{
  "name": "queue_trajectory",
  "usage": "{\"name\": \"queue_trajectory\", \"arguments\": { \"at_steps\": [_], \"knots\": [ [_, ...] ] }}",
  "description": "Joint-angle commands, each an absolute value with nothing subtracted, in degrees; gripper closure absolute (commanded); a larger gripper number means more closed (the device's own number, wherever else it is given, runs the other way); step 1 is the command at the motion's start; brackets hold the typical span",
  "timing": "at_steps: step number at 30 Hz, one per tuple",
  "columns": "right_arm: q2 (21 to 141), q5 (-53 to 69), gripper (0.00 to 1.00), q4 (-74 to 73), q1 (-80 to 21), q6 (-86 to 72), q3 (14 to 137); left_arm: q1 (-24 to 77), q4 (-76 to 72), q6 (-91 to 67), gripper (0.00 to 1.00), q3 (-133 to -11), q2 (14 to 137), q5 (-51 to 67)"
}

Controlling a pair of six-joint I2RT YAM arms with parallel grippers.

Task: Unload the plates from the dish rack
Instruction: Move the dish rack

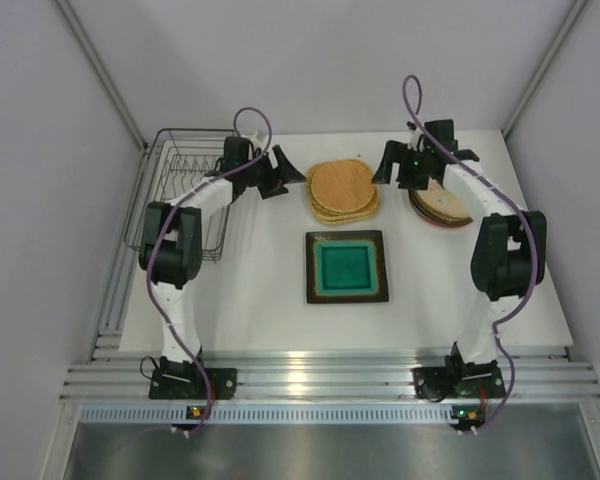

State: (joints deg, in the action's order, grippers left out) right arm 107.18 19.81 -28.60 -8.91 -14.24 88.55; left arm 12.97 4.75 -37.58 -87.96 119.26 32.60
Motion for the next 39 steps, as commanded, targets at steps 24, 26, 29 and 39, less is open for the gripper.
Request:
{"name": "queue_trajectory", "arguments": {
  "at_steps": [24, 26, 29, 39],
  "knots": [
    [135.1, 32.2, 0.02, -24.6, -6.1, -21.5, 112.8, 14.8, -10.6, -50.9, 0.02, -98.6, 136.4, 46.4],
    [135.2, 33.0, 0.04, -22.9, -6.2, -22.8, 111.4, 15.6, -9.5, -50.7, 0.02, -99.3, 137.3, 46.1],
    [135.1, 33.4, 0.09, -22.2, -6.6, -23.2, 109.7, 16.3, -8.8, -50.4, 0.02, -99.1, 137.8, 45.3],
    [134.2, 40.5, 0.54, -15.6, -7.9, -27.5, 103.6, 16.7, -10.6, -51.9, 0.23, -97.5, 137.2, 45.9]
  ]
}}
